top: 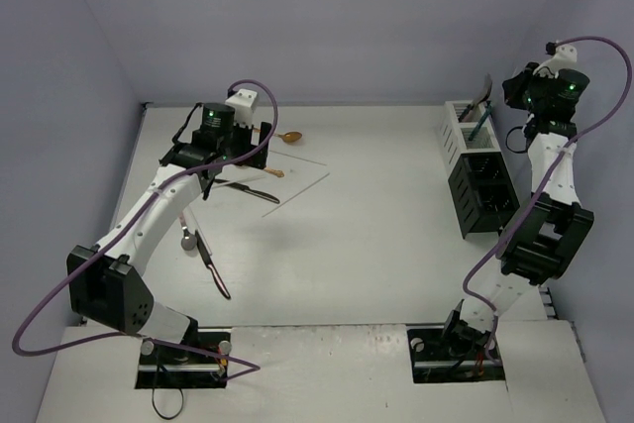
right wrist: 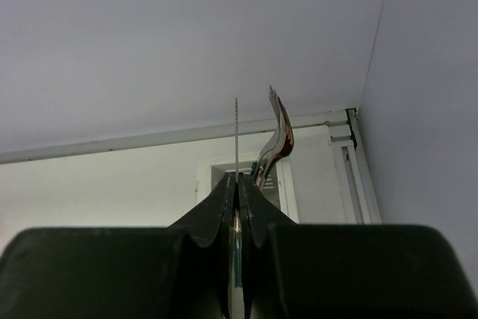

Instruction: Sort the eating utensils into containers

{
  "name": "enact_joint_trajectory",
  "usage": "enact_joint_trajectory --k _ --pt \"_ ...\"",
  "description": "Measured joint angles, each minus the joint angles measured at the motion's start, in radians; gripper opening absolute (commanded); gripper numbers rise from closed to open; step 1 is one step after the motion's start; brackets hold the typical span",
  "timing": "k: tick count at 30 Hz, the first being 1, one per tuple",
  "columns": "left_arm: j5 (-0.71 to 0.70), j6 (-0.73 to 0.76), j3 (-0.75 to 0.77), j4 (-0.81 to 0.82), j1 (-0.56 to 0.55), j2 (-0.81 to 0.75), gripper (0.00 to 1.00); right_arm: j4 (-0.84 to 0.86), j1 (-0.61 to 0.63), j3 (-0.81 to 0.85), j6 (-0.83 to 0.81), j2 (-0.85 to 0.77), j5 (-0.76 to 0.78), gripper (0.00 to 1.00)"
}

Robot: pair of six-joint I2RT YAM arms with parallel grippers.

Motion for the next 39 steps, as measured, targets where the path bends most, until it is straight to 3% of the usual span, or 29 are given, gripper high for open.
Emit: enact_joint_trajectory --k 6,7,8,10,13,23,27,33,39 --pt "-0.014 0.0 0.0 0.0 0.0 0.0 0.88 0.073 -0.012 -0.048 0.079 0.004 0.003 0.0" --pt "-0.016 0.0 0.0 0.0 0.0 0.001 0.88 0.082 -0.014 -0.055 0.085 0.004 0.004 0.09" --pt "-0.018 -0.001 0.0 0.0 0.001 0.002 0.88 0.088 -0.015 -0.063 0.09 0.004 0.005 0.24" --pt "-0.022 -0.002 0.0 0.0 0.003 0.01 0.88 0.094 -0.016 -0.078 0.1 0.004 0.009 0.3" --pt "-0.025 -0.006 0.006 -0.006 0.014 0.036 0.88 0.096 -0.016 -0.098 0.1 0.004 0.017 0.46" --pt "-0.017 -0.022 0.01 -0.024 0.058 0.069 0.87 0.066 -0.021 -0.104 0.123 -0.043 0.001 0.49" --pt "0.018 -0.038 0.003 -0.056 0.136 0.039 0.81 0.025 -0.001 -0.102 0.103 -0.118 -0.025 0.48" --pt "0.015 -0.125 -0.082 -0.127 0.327 -0.053 0.67 -0.056 0.168 -0.117 -0.055 -0.282 -0.008 0.48" --pt "-0.014 -0.197 -0.221 -0.229 0.392 -0.113 0.59 -0.092 0.293 -0.207 -0.178 -0.406 -0.003 0.48"
